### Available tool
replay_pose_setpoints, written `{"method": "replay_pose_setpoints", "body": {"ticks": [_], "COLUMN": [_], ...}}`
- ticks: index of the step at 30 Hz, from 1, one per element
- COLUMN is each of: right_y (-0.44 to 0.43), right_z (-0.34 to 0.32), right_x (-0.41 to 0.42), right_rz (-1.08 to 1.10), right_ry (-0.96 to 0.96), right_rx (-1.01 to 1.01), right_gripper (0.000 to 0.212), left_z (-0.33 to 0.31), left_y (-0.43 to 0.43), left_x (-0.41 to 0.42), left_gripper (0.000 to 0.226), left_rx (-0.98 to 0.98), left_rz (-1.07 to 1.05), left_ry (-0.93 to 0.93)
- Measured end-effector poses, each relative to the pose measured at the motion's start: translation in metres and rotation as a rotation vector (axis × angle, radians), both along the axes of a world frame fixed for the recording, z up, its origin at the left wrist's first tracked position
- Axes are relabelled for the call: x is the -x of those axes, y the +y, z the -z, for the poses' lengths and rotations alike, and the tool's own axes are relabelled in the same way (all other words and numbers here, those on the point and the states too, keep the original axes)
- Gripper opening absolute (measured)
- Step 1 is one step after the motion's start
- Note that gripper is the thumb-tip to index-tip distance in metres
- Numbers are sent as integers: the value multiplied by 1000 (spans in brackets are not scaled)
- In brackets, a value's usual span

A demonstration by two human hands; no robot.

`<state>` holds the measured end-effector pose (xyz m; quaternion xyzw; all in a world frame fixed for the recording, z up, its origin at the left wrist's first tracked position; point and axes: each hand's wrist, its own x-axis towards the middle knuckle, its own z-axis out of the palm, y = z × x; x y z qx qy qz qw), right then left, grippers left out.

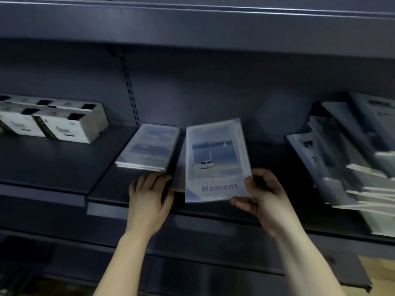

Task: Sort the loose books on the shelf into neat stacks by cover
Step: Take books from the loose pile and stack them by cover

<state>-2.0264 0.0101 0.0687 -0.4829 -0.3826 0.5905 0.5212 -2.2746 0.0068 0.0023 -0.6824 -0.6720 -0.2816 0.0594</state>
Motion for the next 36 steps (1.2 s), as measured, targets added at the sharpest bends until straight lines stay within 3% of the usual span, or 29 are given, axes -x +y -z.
{"method": "replay_pose_setpoints", "body": {"ticks": [6, 12, 15, 20, 22, 25, 27, 31, 36], "right_y": [11, 23, 27, 38, 42, 46, 47, 53, 71], "right_z": [13, 14, 12, 11, 11, 12, 13, 16, 32], "right_x": [56, 96, 112, 125, 126, 128, 130, 137, 147], "right_rz": [47, 30, -29, -111, -150, -165, -192, -249, -187], "right_ry": [134, 66, -133, -737, -921, -956, -930, -1207, -1207], "right_rx": [57, 81, 83, -90, -137, -153, -195, -355, -499], "right_gripper": [13, 13, 16, 17, 33, 69, 76, 36, 34], "left_z": [7, 7, 7, 9, 10, 13, 14, 15, 13], "left_y": [4, 12, 18, 19, 18, 17, 18, 17, 16], "left_x": [60, 90, 105, 118, 121, 123, 123, 123, 124], "left_gripper": [43, 40, 41, 39, 38, 35, 35, 35, 35], "left_rx": [59, 27, 33, 34, 30, 6, -12, -12, -17], "left_rz": [1, 24, -1, 11, -2, -42, -54, -52, -37], "left_ry": [29, 50, 29, 44, 56, 43, 31, 18, 0]}}
